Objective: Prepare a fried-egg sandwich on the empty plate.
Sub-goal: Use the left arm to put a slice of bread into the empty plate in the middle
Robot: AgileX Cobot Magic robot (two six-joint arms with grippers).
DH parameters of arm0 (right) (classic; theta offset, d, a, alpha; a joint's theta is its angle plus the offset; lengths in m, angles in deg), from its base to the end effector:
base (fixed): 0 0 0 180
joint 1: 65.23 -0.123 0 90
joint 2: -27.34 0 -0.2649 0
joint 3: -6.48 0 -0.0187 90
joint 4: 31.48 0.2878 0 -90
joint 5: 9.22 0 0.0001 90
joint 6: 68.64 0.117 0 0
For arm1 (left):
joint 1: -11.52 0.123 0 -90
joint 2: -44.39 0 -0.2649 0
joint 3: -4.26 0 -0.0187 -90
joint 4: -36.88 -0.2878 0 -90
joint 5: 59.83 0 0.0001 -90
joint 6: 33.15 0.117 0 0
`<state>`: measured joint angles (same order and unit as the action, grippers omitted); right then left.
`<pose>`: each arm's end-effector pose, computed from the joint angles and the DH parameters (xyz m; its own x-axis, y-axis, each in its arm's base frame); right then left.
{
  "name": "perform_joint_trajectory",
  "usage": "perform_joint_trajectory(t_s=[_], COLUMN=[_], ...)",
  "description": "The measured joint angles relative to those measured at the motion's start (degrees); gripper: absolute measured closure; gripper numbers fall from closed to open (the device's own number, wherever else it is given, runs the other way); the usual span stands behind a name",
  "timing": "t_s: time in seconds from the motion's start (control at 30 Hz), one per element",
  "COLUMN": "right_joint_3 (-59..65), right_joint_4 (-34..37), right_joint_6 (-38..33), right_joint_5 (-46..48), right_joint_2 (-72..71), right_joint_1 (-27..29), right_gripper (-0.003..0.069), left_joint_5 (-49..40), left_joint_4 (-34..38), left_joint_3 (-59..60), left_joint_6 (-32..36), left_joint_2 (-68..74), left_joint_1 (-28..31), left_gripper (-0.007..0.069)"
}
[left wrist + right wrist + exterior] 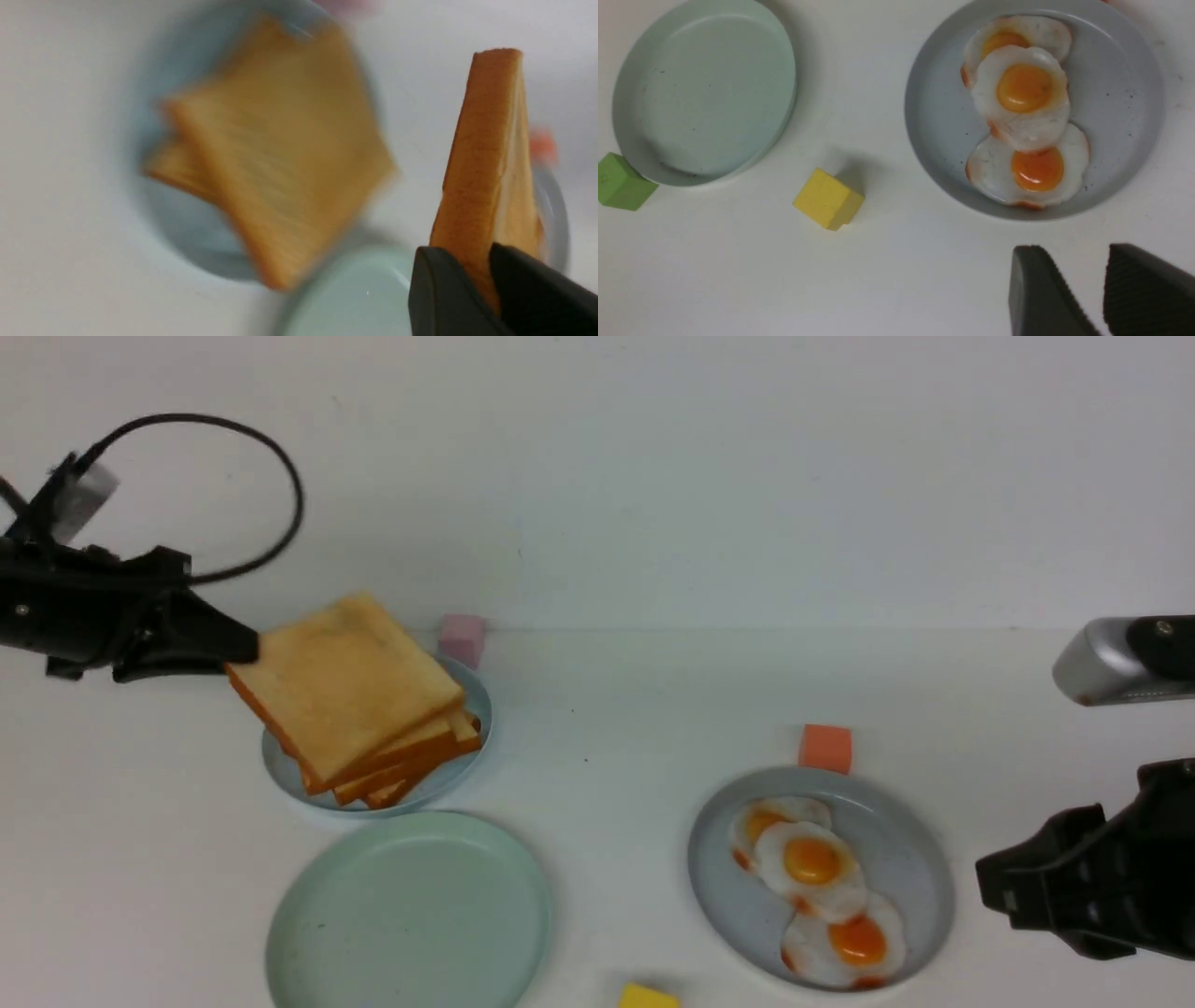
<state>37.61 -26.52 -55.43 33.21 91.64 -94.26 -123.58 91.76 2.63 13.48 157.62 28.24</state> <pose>0.2169 0.1282 0.2665 -0.7700 -0.0959 -0.6308 -0.3085 0.9214 0.2365 0.4123 0.0342 0.2027 -0.8685 -0.0836 -0.4886 0.2584 0.7647 -0.5903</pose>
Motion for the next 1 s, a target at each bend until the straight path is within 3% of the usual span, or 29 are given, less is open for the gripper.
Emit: perform_joint_trajectory(t_s=[0.1,0.23,0.37,0.6,1.0], right_joint_3=[0.0,0.0,0.0,0.0,0.0], right_joint_4=[-0.3,-1.1,-1.3,-1.3,-1.3], right_joint_6=[0.0,0.0,0.0,0.0,0.1], right_joint_5=[-0.7,-1.6,-1.6,0.7,1.3], right_joint_2=[0.0,0.1,0.1,0.1,0.1], right_joint_1=[0.0,0.0,0.0,0.0,0.0], right_gripper=[0.0418,0.0418,0.0418,0.0418,0.0418], left_joint_5=[-3.8,-4.1,-0.9,4.3,3.3], left_joint_4=[-5.1,-16.1,-22.1,-23.5,-23.8], left_joint_3=[0.6,3.7,5.9,6.3,5.4], left_joint_6=[6.2,8.6,8.8,7.2,8.0], left_joint_2=[-0.4,-0.3,0.0,1.0,-0.3], left_joint_1=[-4.9,-13.1,-18.3,-19.3,-19.3], left_gripper=[0.0498,0.0498,0.0498,0.0498,0.0502])
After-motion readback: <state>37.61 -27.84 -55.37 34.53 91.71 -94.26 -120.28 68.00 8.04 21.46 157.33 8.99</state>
